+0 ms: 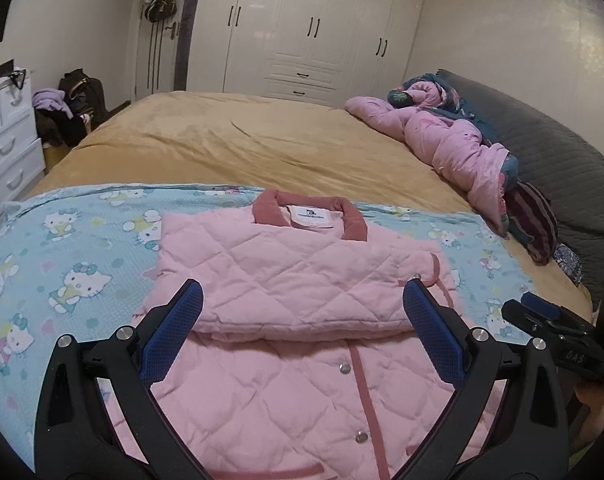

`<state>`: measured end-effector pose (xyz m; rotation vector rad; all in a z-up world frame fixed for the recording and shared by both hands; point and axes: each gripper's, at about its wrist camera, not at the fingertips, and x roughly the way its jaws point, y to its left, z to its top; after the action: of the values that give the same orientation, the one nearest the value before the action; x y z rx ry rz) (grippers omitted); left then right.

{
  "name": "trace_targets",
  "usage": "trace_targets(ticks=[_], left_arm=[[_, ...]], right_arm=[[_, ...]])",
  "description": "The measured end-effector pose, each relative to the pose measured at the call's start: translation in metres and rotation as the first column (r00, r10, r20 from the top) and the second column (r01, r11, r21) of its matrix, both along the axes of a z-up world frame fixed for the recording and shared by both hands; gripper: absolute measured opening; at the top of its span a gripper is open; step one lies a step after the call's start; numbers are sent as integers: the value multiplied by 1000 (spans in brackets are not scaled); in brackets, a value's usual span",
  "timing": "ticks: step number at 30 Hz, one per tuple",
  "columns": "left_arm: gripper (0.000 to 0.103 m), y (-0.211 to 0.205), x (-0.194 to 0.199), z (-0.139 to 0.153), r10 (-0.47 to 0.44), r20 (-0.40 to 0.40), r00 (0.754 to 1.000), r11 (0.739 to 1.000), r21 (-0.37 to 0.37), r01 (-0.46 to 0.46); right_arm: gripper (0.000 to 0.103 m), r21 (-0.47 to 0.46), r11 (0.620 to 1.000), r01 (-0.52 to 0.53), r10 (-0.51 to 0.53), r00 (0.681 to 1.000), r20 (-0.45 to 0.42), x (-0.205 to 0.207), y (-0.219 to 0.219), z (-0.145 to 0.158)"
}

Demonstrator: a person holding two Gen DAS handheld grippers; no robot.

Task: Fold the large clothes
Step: 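Move both tools down to the ribbed hem of the pink jacket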

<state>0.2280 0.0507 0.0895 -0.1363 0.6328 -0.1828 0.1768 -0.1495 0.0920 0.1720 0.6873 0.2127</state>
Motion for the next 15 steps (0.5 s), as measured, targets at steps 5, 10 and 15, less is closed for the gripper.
trace_targets(ticks=[5, 10, 15], left_arm=[[94, 2, -20, 10, 11, 9, 1000, 1000, 12, -12], [94, 7, -43, 17, 22, 12, 1000, 999, 34, -23], [94, 18, -64, 15, 30, -7, 1000, 999, 45, -30]], right_arm=[[99, 16, 1000, -7, 7, 1000, 13, -21, -4, 9], [99, 14, 1000, -8, 8, 1000, 15, -43, -8, 16], [99, 15, 999, -29, 29, 1000, 2, -66, -14, 18]])
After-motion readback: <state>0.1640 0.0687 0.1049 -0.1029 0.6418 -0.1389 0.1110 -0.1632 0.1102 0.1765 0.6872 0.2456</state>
